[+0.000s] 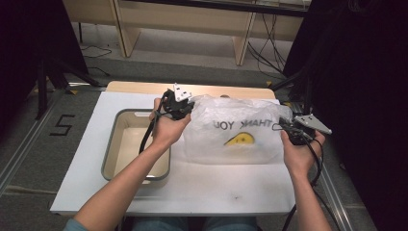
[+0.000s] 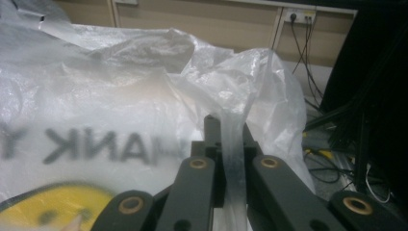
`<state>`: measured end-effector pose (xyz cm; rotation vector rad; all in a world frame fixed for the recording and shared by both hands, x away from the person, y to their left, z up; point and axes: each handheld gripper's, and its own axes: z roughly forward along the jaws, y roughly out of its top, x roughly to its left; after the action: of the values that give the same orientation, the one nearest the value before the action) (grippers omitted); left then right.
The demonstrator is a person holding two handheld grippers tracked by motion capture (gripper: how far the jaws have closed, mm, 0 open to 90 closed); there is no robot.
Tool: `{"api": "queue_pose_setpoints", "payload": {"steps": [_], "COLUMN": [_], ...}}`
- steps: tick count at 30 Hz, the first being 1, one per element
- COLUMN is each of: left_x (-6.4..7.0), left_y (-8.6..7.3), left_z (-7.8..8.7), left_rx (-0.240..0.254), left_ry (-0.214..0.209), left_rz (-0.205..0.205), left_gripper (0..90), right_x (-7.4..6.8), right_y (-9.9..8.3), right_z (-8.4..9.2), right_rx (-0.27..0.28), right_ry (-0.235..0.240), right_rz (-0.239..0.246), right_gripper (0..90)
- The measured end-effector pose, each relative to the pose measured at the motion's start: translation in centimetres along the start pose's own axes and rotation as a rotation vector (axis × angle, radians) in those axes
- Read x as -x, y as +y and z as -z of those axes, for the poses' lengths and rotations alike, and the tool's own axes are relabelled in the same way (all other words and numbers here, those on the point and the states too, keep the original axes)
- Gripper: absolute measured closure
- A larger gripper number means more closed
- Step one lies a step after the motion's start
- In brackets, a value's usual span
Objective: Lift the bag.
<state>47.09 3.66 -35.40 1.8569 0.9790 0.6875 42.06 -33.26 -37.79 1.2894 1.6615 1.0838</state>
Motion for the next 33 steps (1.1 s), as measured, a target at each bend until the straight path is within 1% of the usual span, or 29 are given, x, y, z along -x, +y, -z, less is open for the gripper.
{"api": "queue_pose_setpoints", "payload": {"steps": [9,11,12,16,21,31,33], "left_x": [-0.3,-0.3,-0.4,-0.4,-0.5,-0.8,-0.8], "left_y": [-0.4,-0.5,-0.6,-0.7,-1.0,-1.3,-1.3], "left_z": [-1.0,-1.2,-1.3,-1.7,-2.1,-2.5,-2.5], "left_rx": [-0.034,-0.039,-0.047,-0.055,-0.079,-0.09,-0.094], "left_ry": [0.013,0.016,0.017,0.018,0.018,0.017,0.011], "left_rz": [0.009,0.016,0.01,0.013,0.013,0.028,0.03], "left_gripper": [88.8,88.8,88.8,88.7,88.7,88.3,87.9], "right_x": [-0.1,-0.2,-0.2,-0.3,-0.4,-0.2,-0.2], "right_y": [-0.3,-0.3,-0.4,-0.6,-1.0,-1.2,-1.2], "right_z": [-1.0,-1.1,-1.3,-1.7,-2.2,-2.5,-2.5], "right_rx": [-0.029,-0.036,-0.042,-0.057,-0.081,-0.093,-0.095], "right_ry": [0.006,0.005,0.005,0.012,0.017,0.012,0.011], "right_rz": [-0.003,-0.005,-0.005,-0.007,-0.014,-0.021,-0.02], "right_gripper": [89.7,89.7,89.7,89.6,89.5,88.6,87.9]}}
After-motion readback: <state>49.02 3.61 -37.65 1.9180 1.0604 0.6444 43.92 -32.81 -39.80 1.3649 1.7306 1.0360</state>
